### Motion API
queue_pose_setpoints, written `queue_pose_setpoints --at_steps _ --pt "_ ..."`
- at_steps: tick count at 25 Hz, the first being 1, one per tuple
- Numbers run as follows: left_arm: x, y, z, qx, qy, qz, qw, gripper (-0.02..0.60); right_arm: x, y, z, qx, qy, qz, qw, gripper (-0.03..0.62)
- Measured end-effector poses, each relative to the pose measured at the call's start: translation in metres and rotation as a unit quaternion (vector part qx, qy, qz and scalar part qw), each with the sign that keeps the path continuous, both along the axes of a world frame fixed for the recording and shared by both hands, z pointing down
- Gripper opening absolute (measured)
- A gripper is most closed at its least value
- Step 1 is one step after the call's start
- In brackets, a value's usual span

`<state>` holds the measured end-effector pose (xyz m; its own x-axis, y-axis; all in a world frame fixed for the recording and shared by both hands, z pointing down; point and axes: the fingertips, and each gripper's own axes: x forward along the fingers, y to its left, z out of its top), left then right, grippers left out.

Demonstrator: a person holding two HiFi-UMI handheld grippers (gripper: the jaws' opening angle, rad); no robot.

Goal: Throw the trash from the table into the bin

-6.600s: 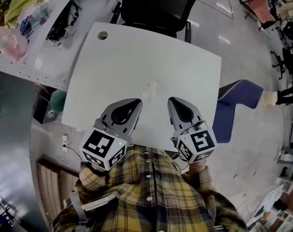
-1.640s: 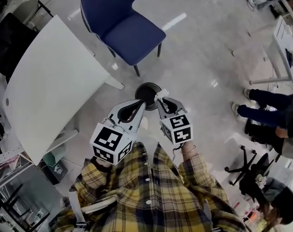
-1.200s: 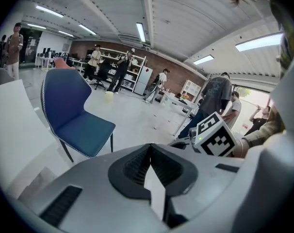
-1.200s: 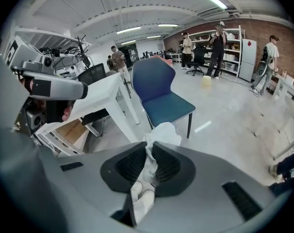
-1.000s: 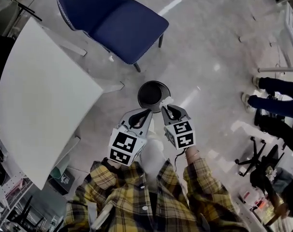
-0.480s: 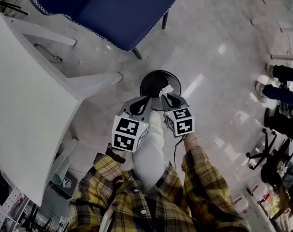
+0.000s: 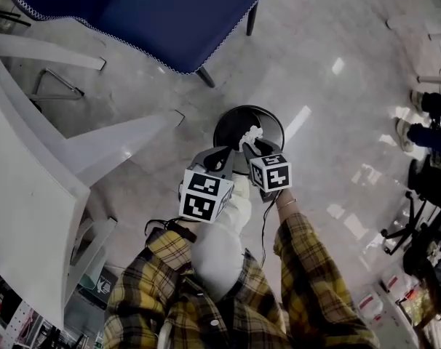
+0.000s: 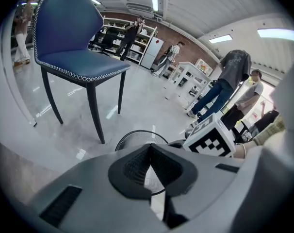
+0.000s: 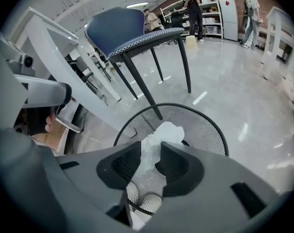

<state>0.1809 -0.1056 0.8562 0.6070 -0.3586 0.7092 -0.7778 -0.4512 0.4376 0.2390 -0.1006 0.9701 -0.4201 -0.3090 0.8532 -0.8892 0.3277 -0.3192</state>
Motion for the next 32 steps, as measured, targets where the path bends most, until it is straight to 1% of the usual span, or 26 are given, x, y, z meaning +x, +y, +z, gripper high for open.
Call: queue_pose_setpoints --at_steps 3,7,11,14,17,20,22,26,29,32 --pt "0.0 0.003 0.008 -0.004 -0.007 0.009 0.9999 0.009 0.003 0.0 0.012 -0.019 -0.007 0.02 1.0 0.146" --pt "-0.005 0.009 -0.001 -0.005 -0.007 0.006 0.9999 0.009 0.003 0.009 0.005 -0.029 0.0 0.02 0.999 0.149" --pt "-0.005 0.014 -0.031 -0.005 -0.001 -0.004 1.0 0.009 0.0 0.017 -0.024 -0.026 -0.003 0.01 1.0 0.149" --pt "-0.004 0.017 -0.068 -0.003 0.005 -0.008 0.9999 0.009 0.0 0.013 -0.068 -0.008 -0.008 0.011 1.0 0.149" --pt "-0.001 0.023 -0.109 0.002 0.008 -0.008 0.9999 0.009 0.0 0.008 -0.124 0.015 -0.012 0.013 1.0 0.149" --pt "0.009 0.031 -0.157 0.009 0.021 -0.017 0.9996 0.009 0.003 0.009 -0.183 0.035 -0.015 0.001 0.999 0.147" --pt "0.016 0.033 -0.193 0.023 0.034 -0.024 0.9989 0.009 0.004 0.008 -0.222 0.05 -0.015 -0.015 0.999 0.147" --pt "0.025 0.04 -0.259 0.046 0.053 -0.037 0.9969 0.009 0.004 0.006 -0.299 0.086 -0.013 -0.041 0.995 0.126" --pt "0.025 0.042 -0.305 0.065 0.059 -0.057 0.9946 0.009 0.001 0.008 -0.352 0.108 -0.016 -0.064 0.992 0.121" --pt "0.018 0.038 -0.347 0.092 0.055 -0.079 0.991 0.009 -0.005 0.002 -0.401 0.131 -0.031 -0.086 0.987 0.118"
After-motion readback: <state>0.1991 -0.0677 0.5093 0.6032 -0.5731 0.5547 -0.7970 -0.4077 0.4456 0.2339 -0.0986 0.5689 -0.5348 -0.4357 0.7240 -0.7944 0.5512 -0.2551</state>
